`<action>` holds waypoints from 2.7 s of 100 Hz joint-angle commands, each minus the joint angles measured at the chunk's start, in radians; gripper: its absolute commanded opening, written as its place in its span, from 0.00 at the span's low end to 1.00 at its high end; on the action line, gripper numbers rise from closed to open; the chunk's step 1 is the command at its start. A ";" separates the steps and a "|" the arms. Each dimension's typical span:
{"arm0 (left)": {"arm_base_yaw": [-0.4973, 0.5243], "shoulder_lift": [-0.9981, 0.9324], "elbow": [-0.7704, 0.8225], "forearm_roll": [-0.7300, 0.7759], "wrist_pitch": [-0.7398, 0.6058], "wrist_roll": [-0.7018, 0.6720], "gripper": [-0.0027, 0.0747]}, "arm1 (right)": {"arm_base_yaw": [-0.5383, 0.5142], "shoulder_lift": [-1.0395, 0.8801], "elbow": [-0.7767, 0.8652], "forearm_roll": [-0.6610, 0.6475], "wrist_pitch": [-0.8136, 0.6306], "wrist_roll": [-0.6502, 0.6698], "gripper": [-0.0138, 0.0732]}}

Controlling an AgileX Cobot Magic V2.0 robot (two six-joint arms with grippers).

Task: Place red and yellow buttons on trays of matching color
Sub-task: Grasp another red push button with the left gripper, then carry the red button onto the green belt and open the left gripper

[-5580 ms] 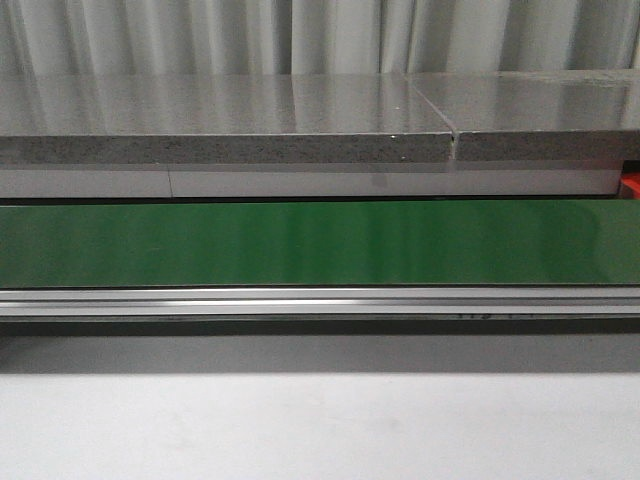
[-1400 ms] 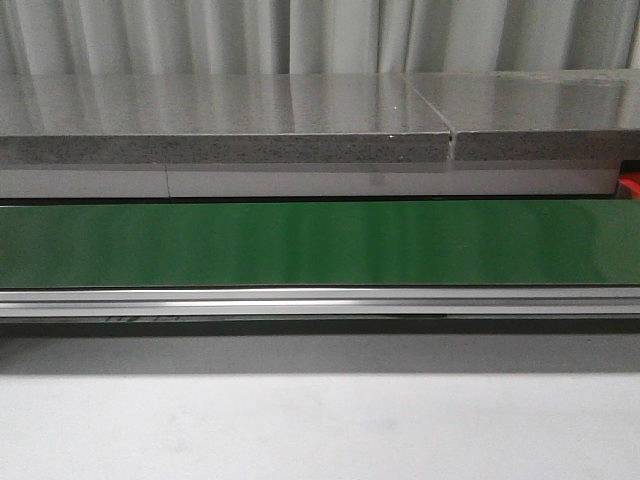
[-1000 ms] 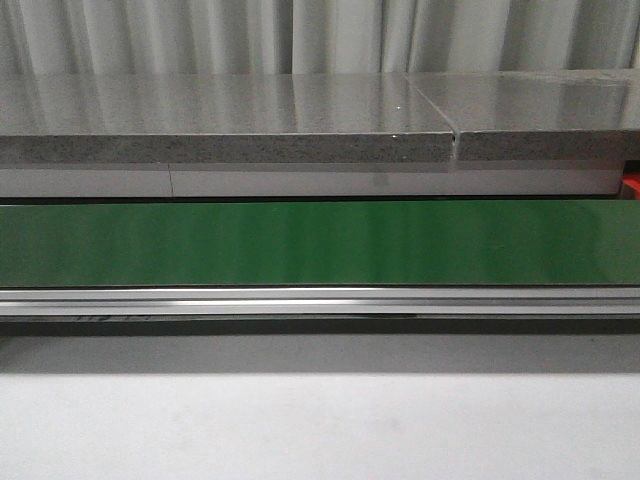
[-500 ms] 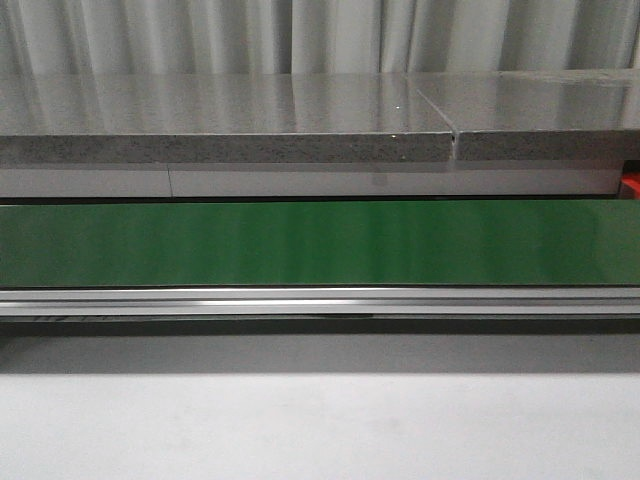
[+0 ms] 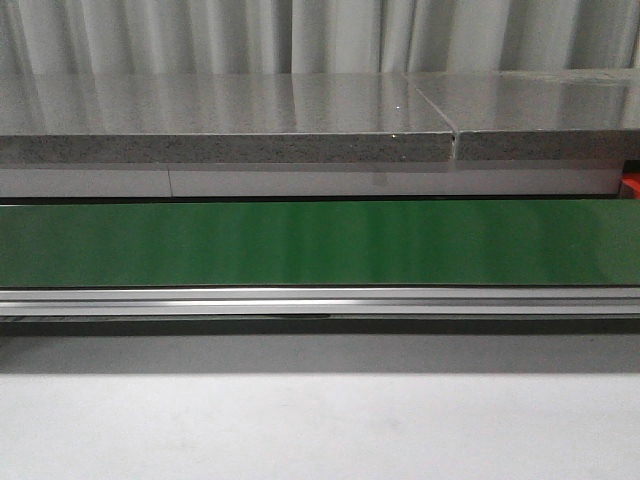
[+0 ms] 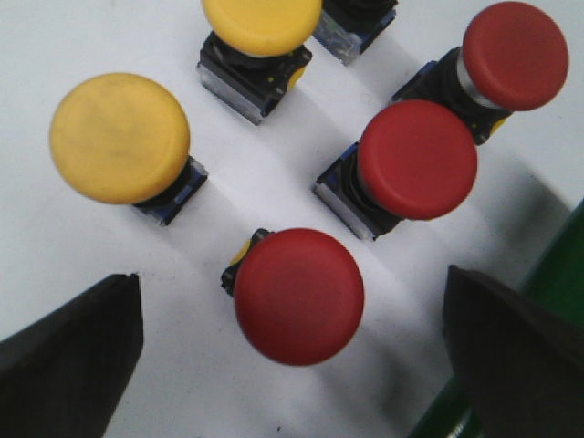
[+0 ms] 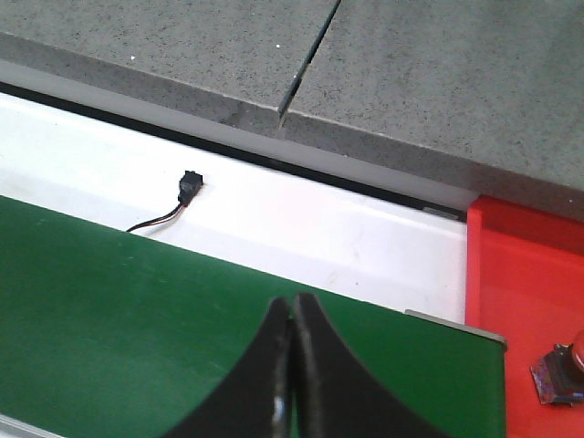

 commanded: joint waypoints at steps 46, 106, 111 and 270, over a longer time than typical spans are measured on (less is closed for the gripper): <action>0.003 0.077 -0.078 -0.015 -0.063 -0.010 0.75 | 0.001 -0.016 -0.026 0.012 -0.060 -0.011 0.08; -0.034 -0.054 -0.078 -0.013 0.000 0.003 0.01 | 0.001 -0.016 -0.026 0.012 -0.060 -0.011 0.08; -0.047 -0.091 -0.078 -0.013 0.002 0.018 0.01 | 0.001 -0.016 -0.026 0.012 -0.060 -0.011 0.08; -0.268 -0.119 -0.186 -0.068 0.138 0.237 0.68 | 0.001 -0.016 -0.026 0.012 -0.060 -0.011 0.08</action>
